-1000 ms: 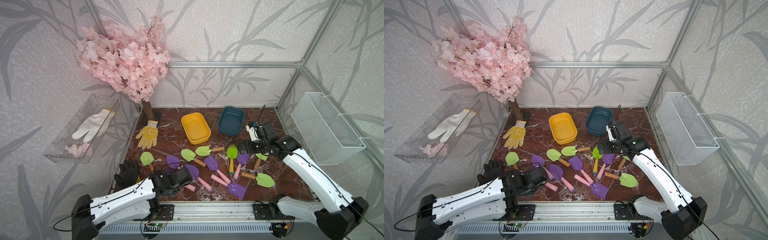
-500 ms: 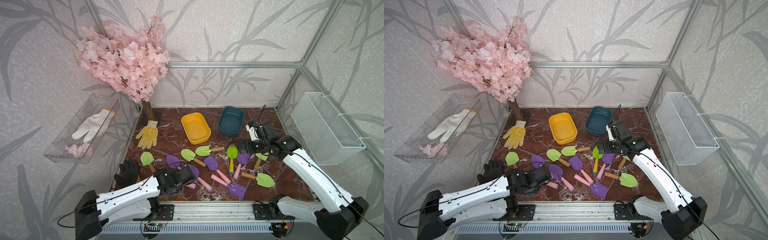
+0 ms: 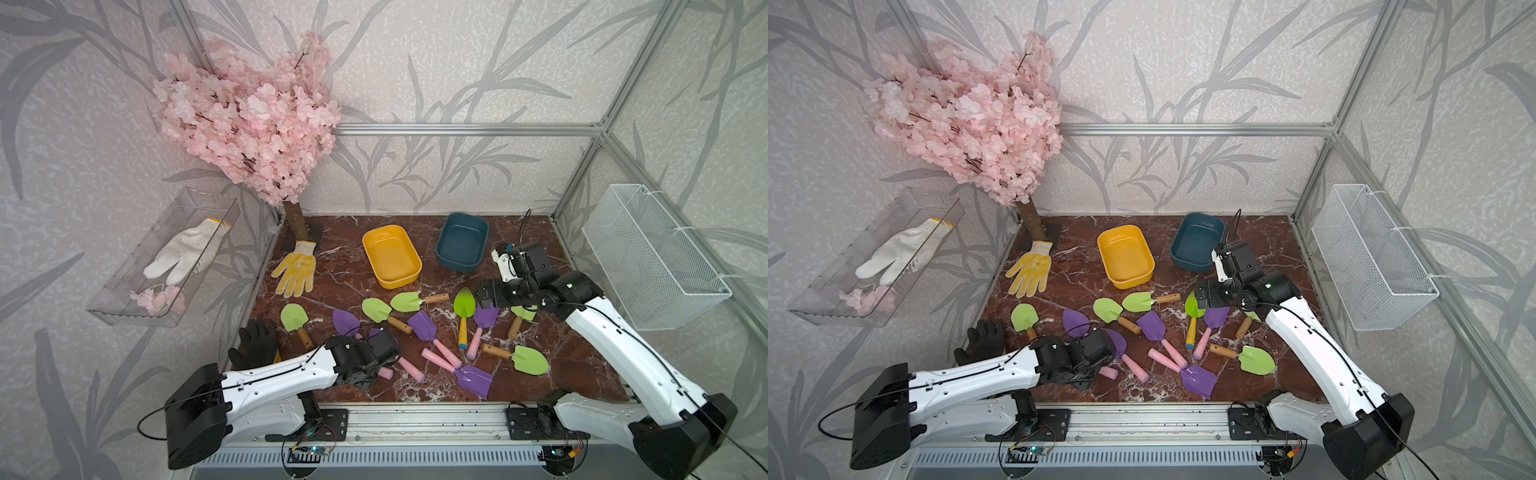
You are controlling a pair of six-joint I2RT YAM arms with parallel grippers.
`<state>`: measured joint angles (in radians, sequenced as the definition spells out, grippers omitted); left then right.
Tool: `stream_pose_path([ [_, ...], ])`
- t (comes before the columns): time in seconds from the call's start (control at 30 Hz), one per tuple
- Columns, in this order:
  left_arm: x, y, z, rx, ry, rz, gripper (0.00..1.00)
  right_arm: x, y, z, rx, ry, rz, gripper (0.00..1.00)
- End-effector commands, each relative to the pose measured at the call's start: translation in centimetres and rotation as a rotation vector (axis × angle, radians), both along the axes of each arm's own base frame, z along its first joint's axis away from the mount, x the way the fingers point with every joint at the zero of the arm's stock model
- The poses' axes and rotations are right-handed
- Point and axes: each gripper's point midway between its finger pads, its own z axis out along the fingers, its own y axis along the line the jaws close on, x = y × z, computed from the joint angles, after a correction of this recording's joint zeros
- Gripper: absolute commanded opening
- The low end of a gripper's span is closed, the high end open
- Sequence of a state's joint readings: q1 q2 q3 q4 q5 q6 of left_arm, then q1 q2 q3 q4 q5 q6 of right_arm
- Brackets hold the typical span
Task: Sort the small shovels by color and place them into the storage box
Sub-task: Pick up the shovel from the center of the board.
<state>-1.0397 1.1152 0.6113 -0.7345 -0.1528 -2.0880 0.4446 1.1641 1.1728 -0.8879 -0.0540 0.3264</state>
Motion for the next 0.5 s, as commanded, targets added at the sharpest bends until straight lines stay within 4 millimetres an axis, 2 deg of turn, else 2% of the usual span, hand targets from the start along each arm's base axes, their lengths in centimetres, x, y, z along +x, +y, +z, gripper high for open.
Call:
stream_pose_path([
  [0.0,-0.5,0.2,-0.5,-0.100,0.057,0.340,0.53,0.1,-0.1,0.1,-0.005,-0.002,0.000,0.98],
  [0.47,-0.6,-1.3,-1.0,-0.103,0.072,0.307,0.53,-0.4,-0.5,-0.7,-0.016,0.004,-0.005,0.98],
])
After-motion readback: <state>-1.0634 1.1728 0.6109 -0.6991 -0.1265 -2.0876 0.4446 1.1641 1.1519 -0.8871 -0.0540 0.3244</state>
